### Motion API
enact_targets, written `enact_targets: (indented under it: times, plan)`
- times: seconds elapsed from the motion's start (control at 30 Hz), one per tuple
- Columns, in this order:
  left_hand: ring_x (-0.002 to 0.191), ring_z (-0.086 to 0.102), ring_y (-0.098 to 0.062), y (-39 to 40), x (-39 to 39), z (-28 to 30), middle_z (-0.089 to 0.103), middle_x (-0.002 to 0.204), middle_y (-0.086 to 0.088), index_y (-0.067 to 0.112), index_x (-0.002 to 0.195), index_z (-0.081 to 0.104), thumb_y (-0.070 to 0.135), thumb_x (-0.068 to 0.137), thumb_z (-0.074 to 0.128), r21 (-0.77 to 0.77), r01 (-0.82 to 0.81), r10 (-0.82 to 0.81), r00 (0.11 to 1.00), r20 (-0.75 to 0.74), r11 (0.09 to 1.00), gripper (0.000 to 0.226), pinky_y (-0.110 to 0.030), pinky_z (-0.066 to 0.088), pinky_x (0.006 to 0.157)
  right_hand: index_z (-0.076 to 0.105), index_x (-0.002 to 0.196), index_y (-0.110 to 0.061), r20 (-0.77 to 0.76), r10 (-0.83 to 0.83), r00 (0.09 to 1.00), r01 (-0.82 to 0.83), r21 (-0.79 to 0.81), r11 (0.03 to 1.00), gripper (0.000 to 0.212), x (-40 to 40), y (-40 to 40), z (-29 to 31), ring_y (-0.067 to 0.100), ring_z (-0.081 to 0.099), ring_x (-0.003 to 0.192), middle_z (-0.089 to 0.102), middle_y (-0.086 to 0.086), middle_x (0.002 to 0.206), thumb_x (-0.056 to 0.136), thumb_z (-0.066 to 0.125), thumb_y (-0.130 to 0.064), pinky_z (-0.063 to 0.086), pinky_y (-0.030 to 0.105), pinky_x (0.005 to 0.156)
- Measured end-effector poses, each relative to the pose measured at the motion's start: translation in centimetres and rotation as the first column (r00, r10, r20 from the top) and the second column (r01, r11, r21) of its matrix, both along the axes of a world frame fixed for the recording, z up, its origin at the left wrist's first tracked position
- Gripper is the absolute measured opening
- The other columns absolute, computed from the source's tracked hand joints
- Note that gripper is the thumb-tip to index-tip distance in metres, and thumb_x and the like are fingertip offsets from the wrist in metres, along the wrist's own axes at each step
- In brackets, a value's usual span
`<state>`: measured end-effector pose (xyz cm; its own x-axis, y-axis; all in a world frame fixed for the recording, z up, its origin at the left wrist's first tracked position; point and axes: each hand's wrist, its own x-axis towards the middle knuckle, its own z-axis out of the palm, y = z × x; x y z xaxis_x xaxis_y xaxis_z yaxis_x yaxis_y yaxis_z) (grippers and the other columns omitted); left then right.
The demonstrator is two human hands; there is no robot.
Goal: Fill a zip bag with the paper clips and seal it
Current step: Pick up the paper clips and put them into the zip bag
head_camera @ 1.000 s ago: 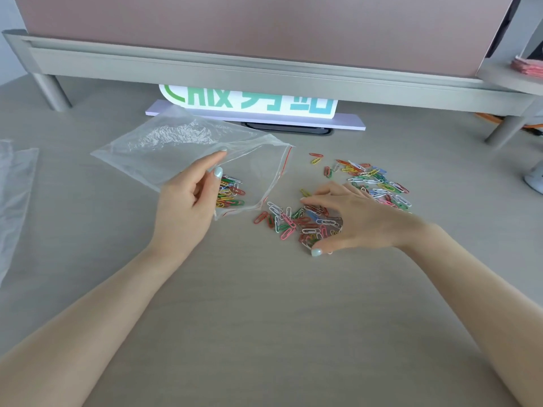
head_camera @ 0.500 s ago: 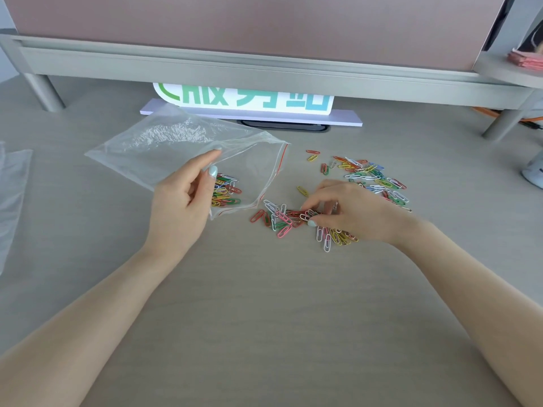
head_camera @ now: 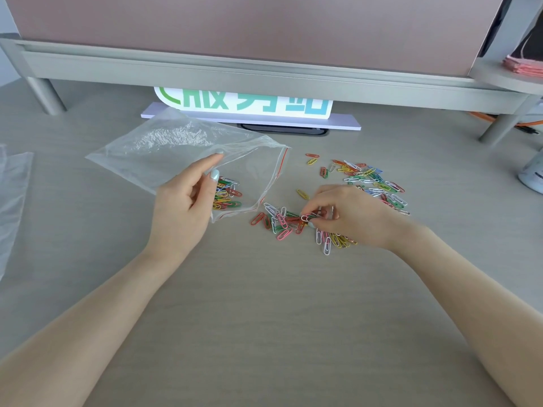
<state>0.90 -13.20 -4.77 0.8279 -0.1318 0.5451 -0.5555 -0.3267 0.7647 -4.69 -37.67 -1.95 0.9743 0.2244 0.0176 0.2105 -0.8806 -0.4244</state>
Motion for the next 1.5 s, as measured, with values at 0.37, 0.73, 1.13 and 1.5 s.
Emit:
enact_targets:
  times: [0.37,0.73,1.13,1.5]
  plan:
    - [0.053,0.041,-0.028,-0.1,0.0,-0.1,0.050,0.057,-0.001,0.032,0.118,0.056,0.022,0.091,0.044,-0.017,0.007,-0.007,1.000,-0.009,1.000,0.031,-0.032,0.038,0.053,0.073,0.097,-0.024,0.034,-0.041,0.999,0.042,-0.017,0.999,0.019,-0.2,0.3,0.3,-0.003,0.053,0.064,0.062,-0.006,0.083,0.084,0.062,-0.014,0.043,0.016,0.067]
    - [0.052,0.038,-0.023,0.0,0.3,-0.2,0.051,0.059,0.015,0.036,0.116,0.055,0.023,0.089,0.043,-0.020,0.026,-0.026,1.000,-0.005,0.999,0.032,-0.026,0.036,0.053,0.075,0.092,-0.020,-0.037,-0.208,0.977,0.210,0.275,0.938,0.021,-0.2,0.1,1.4,0.000,0.047,0.050,0.071,0.005,0.072,0.083,0.062,-0.006,0.036,0.006,0.049]
    - [0.055,0.041,-0.020,0.1,0.2,0.0,0.053,0.064,-0.012,0.031,0.117,0.055,0.015,0.089,0.044,-0.024,0.022,-0.021,0.999,0.025,0.999,0.035,-0.022,0.037,0.055,0.074,0.091,-0.012,0.011,-0.172,0.985,0.138,0.548,0.825,0.012,4.7,6.8,1.6,0.006,0.057,0.067,0.070,0.001,0.068,0.083,0.065,-0.013,0.049,0.022,0.068]
    - [0.052,0.042,-0.011,0.0,0.5,-0.1,0.056,0.064,0.024,0.025,0.119,0.059,0.018,0.090,0.044,-0.028,-0.009,0.009,1.000,0.015,1.000,0.034,-0.020,0.038,0.055,0.029,0.047,-0.014,0.073,-0.196,0.978,0.157,0.364,0.918,0.040,8.8,12.1,-0.6,0.012,0.023,0.045,0.029,-0.001,0.038,0.079,0.052,-0.008,0.020,0.025,0.046]
